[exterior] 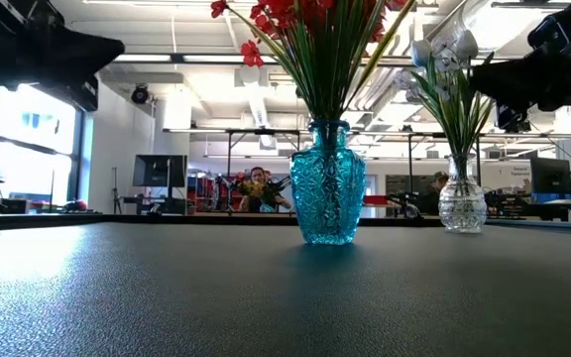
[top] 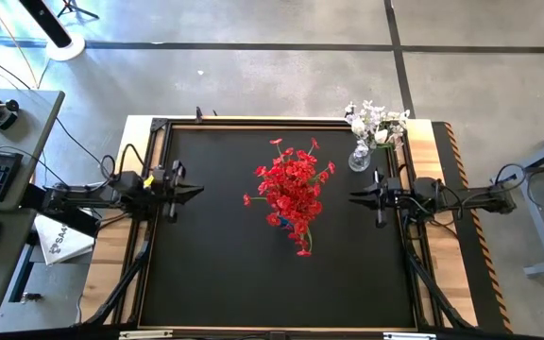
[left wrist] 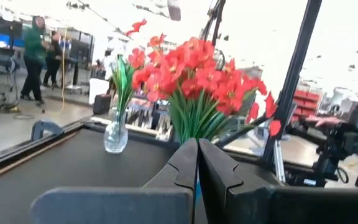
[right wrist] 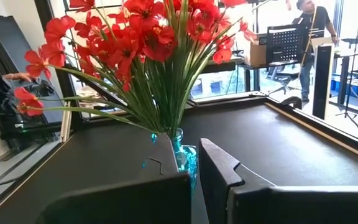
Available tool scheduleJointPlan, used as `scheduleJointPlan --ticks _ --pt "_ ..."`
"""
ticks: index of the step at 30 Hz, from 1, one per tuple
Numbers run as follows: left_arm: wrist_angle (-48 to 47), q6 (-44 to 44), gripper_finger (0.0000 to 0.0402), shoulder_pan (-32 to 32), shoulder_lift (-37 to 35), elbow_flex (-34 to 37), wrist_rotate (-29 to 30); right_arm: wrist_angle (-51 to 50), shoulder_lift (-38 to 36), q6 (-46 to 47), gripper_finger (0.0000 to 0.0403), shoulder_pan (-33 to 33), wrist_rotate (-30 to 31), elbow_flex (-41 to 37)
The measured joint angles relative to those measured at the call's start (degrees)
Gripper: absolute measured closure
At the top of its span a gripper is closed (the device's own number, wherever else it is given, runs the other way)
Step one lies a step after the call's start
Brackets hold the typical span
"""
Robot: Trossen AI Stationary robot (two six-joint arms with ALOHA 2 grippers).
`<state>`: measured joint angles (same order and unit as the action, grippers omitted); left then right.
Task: Sort flowers into vase by color
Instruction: Return to Home Position
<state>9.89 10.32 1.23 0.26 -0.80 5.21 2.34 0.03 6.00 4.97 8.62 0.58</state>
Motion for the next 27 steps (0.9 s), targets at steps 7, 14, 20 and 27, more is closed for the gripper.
scheduleJointPlan --ticks 7,14,20,27 --pt "1.68 -0.01 0.0401 0.13 0.00 0.13 0.02 -0.01 0.17 0.00 0.0403 0.30 -0.08 -0.02" --pt "0.68 0.01 0.0401 0.11 0.48 0.07 0.04 -0.01 0.24 0.00 0.0403 0.29 -0.15 -0.03" --pt "0.22 0.02 0.0401 0.11 0.52 0.09 0.07 0.00 0.24 -0.56 0.0403 0.29 -0.16 -0.04" --pt "0.26 0.01 0.0401 0.11 0.52 0.09 0.11 0.03 0.28 -6.32 0.0403 0.29 0.26 -0.07"
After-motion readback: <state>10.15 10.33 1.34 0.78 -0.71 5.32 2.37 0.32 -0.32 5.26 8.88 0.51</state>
